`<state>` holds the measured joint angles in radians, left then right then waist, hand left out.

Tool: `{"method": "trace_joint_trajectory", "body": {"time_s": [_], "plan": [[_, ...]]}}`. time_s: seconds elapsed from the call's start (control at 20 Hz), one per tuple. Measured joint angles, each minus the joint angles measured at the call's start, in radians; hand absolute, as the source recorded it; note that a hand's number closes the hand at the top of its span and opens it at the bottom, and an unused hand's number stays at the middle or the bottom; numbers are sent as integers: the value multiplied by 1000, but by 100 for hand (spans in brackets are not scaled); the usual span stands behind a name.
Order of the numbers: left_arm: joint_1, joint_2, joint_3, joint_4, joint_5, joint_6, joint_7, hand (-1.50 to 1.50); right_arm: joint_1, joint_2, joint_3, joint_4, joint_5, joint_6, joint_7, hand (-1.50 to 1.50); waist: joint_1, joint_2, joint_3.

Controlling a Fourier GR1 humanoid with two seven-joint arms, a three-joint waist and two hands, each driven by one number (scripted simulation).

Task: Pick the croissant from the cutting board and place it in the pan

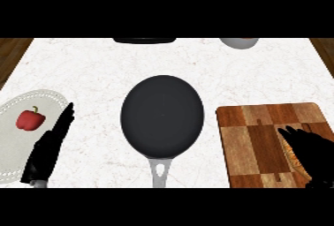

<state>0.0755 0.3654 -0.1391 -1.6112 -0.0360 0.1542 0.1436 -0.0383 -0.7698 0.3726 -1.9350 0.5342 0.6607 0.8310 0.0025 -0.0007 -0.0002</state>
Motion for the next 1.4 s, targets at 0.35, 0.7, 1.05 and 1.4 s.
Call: {"method": "trace_joint_trajectory", "body": {"time_s": [0.35,0.7,1.05,1.4], "plan": [[2,-23,33,6,-16,-28,-10,0,-5,64,-9,114,115,16,-31,-150,0,0,0],[23,-56,47,-25,-49,-53,2,0,34,95,-55,143,195,36,-89,-150,-2,0,0],[7,-90,73,-7,-80,-74,3,0,40,142,-69,226,303,12,-168,-150,-2,0,0],[21,-102,106,-1,-91,-116,-21,0,58,176,-97,310,394,-48,-260,150,-2,0,0]]}}
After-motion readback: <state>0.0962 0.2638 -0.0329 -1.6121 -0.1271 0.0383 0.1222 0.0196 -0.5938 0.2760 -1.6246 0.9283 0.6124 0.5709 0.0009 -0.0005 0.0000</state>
